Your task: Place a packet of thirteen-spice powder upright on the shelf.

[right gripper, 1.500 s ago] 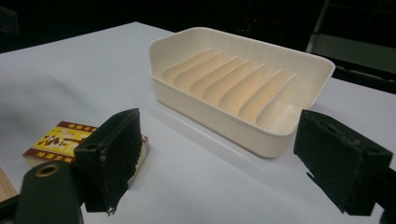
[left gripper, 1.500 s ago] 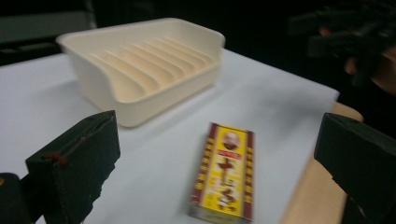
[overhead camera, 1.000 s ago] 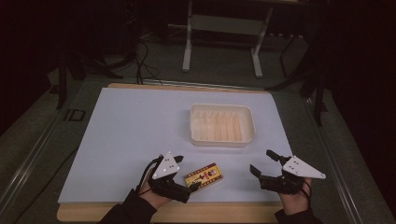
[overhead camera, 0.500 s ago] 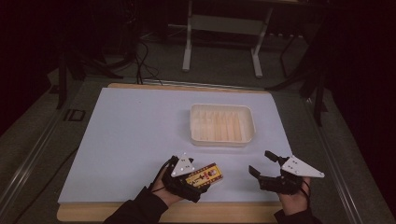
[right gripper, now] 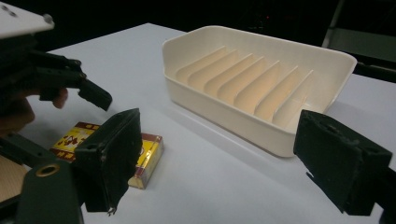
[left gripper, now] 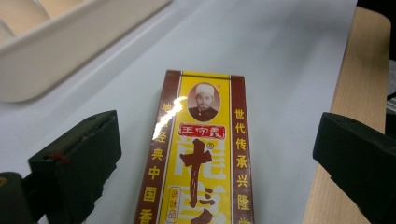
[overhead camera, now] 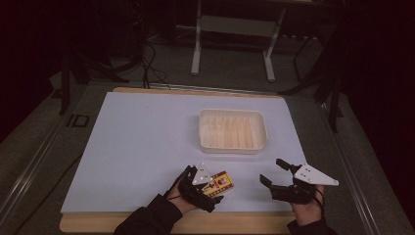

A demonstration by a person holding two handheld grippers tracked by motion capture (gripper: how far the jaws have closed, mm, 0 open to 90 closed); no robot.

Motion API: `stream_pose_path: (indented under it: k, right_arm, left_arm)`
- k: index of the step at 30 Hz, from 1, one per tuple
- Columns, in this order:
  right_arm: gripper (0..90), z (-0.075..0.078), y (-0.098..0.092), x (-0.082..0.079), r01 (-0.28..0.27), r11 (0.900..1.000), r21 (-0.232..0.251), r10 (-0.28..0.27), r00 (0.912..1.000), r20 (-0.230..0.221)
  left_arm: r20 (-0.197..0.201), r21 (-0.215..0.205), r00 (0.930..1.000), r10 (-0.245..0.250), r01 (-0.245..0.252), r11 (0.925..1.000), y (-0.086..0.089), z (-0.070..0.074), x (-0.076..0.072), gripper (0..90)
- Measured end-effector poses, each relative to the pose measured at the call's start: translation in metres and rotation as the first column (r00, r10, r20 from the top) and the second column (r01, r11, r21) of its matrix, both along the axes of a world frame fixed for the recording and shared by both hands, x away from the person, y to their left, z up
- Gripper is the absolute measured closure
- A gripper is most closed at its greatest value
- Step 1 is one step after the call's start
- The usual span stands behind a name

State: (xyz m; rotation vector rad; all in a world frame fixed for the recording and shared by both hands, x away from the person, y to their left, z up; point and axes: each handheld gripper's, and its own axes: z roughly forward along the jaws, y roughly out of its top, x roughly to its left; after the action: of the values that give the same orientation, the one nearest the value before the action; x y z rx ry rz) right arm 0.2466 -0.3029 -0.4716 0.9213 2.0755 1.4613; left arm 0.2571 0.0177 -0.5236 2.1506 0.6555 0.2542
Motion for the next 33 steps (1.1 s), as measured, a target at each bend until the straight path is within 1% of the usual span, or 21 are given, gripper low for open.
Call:
stream_pose_path:
  k: [1, 4, 5, 7, 8, 10, 11, 12, 13, 14, 16, 17, 18, 19, 21, 23, 24, 27, 29, 31, 33]
  right_arm:
    - [15.3, 0.0, 0.0, 0.0, -0.001, 1.0, 0.001, 0.001, 1.0, -0.001]
    - [15.4, 0.0, 0.0, 0.0, -0.004, 1.0, 0.002, 0.004, 1.0, -0.003]
    - [15.4, 0.0, 0.0, 0.0, -0.006, 1.0, 0.002, 0.006, 1.0, -0.004]
    - [15.4, 0.0, 0.0, 0.0, -0.007, 1.0, 0.001, 0.007, 1.0, -0.005]
    - [15.4, 0.0, 0.0, 0.0, -0.008, 1.0, 0.002, 0.008, 0.9999, -0.006]
    - [15.4, 0.0, 0.0, 0.0, -0.009, 1.0, 0.002, 0.009, 0.9999, -0.007]
    - [15.4, 0.0, 0.001, 0.0, -0.01, 1.0, 0.001, 0.01, 0.9999, -0.007]
    - [15.4, 0.0, 0.001, 0.0, -0.01, 1.0, 0.001, 0.01, 0.9999, -0.007]
    - [15.4, -0.001, 0.001, 0.0, -0.01, 1.0, 0.001, 0.01, 0.9999, -0.006]
    - [15.4, -0.001, 0.001, 0.0, -0.01, 1.0, 0.001, 0.01, 0.9999, -0.006]
    - [15.4, -0.001, 0.0, 0.0, -0.009, 1.0, 0.003, 0.01, 0.9999, -0.006]
    - [15.4, -0.001, 0.0, 0.0, -0.01, 1.0, 0.002, 0.01, 0.9999, -0.006]
    - [15.4, -0.001, 0.0, 0.0, -0.01, 1.0, 0.003, 0.01, 0.9999, -0.006]
    - [15.4, -0.001, 0.0, 0.0, -0.01, 1.0, 0.004, 0.01, 0.9999, -0.007]
    - [15.4, -0.001, 0.0, 0.0, -0.008, 1.0, 0.001, 0.008, 0.9999, -0.008]
    - [15.4, -0.001, 0.0, 0.001, -0.009, 1.0, 0.002, 0.009, 0.9999, -0.01]
    - [15.4, -0.001, 0.0, 0.001, -0.009, 1.0, 0.002, 0.009, 0.9999, -0.01]
    - [15.5, -0.001, 0.0, 0.0, -0.009, 1.0, 0.003, 0.009, 0.9999, -0.01]
    - [15.5, -0.001, 0.0, 0.0, -0.009, 1.0, 0.004, 0.009, 0.9999, -0.009]
    - [15.5, 0.0, 0.0, 0.0, -0.008, 1.0, 0.004, 0.008, 0.9999, -0.008]
    - [15.5, 0.0, 0.0, 0.0, -0.008, 1.0, 0.004, 0.008, 0.9999, -0.009]
  left_arm:
    - [-0.003, -0.001, 1.0, -0.006, 0.006, 1.0, 0.0, -0.002, 0.001, 2.5]
    - [0.004, 0.008, 0.9999, -0.011, 0.011, 0.9999, -0.001, -0.005, 0.002, 5.0]
    - [0.013, 0.016, 0.9999, -0.011, 0.011, 0.9998, -0.002, -0.008, 0.002, 7.8]
    - [0.015, 0.018, 0.9997, -0.021, 0.021, 0.9996, -0.003, -0.011, 0.003, 12.9]
    - [0.028, 0.023, 0.9995, -0.014, 0.014, 0.9996, -0.003, -0.012, 0.003, 15.2]
    - [0.028, 0.017, 0.9994, -0.018, 0.018, 0.9997, -0.003, -0.012, 0.003, 16.9]
    - [0.035, 0.024, 0.9993, -0.012, 0.011, 0.9996, -0.004, -0.013, 0.004, 16.9]
    - [0.035, 0.024, 0.9993, -0.012, 0.011, 0.9996, -0.004, -0.013, 0.004, 19.6]
    - [0.029, 0.029, 0.9995, -0.009, 0.009, 0.9996, -0.005, -0.017, 0.007, 21.0]
    - [0.017, 0.022, 0.9998, -0.014, 0.014, 0.9997, -0.005, -0.018, 0.008, 21.5]
    - [0.014, 0.029, 0.9999, -0.006, 0.005, 0.9996, -0.006, -0.019, 0.009, 22.9]
    - [0.005, 0.022, 0.9999, -0.016, 0.015, 0.9996, -0.006, -0.02, 0.01, 24.9]
    - [0.009, 0.029, 0.9999, -0.01, 0.01, 0.9995, -0.006, -0.02, 0.01, 26.5]
    - [0.005, 0.032, 0.9999, -0.016, 0.016, 0.9994, -0.007, -0.021, 0.01, 26.6]
    - [0.007, 0.039, 0.9999, -0.012, 0.012, 0.9992, -0.007, -0.021, 0.01, 30.6]
    - [0.005, 0.052, 0.9999, -0.015, 0.014, 0.9986, -0.008, -0.02, 0.01, 31.5]
    - [0.005, 0.054, 1.0, -0.007, 0.007, 0.9985, -0.008, -0.019, 0.01, 32.2]
    - [0.003, 0.041, 1.0, 0.002, -0.002, 0.9991, -0.006, -0.019, 0.01, 33.0]
    - [0.013, 0.033, 0.9998, 0.013, -0.014, 0.9994, -0.004, -0.016, 0.01, 33.2]
    - [0.023, 0.01, 0.9994, 0.026, -0.027, 0.9996, -0.001, -0.011, 0.01, 33.3]
    - [0.024, 0.005, 0.9993, 0.029, -0.029, 0.9996, -0.001, -0.009, 0.01, 33.4]
